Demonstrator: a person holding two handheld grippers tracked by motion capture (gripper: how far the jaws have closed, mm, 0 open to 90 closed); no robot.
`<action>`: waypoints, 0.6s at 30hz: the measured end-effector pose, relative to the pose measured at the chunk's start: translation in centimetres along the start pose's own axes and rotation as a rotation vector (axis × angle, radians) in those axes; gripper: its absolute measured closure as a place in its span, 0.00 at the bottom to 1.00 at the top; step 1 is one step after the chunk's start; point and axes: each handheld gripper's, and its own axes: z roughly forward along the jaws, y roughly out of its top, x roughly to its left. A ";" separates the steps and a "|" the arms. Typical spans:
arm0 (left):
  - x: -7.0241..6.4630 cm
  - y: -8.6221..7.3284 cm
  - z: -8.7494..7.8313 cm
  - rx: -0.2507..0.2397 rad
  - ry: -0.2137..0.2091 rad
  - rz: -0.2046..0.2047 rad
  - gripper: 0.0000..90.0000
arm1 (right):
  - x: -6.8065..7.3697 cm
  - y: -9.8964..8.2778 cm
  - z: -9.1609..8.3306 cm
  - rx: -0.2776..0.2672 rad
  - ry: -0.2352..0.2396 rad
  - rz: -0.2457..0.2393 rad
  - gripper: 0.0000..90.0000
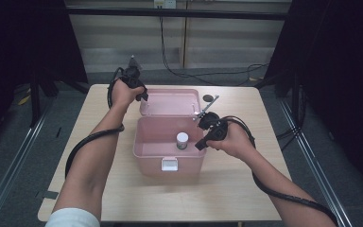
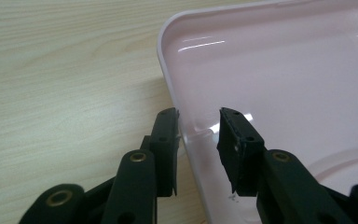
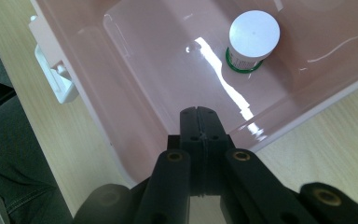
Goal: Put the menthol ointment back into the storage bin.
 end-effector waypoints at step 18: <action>0.4 0.2 1.1 0.013 0.019 -0.023 0.83 | -0.1 -0.1 0.7 0.010 0.021 -0.007 1.00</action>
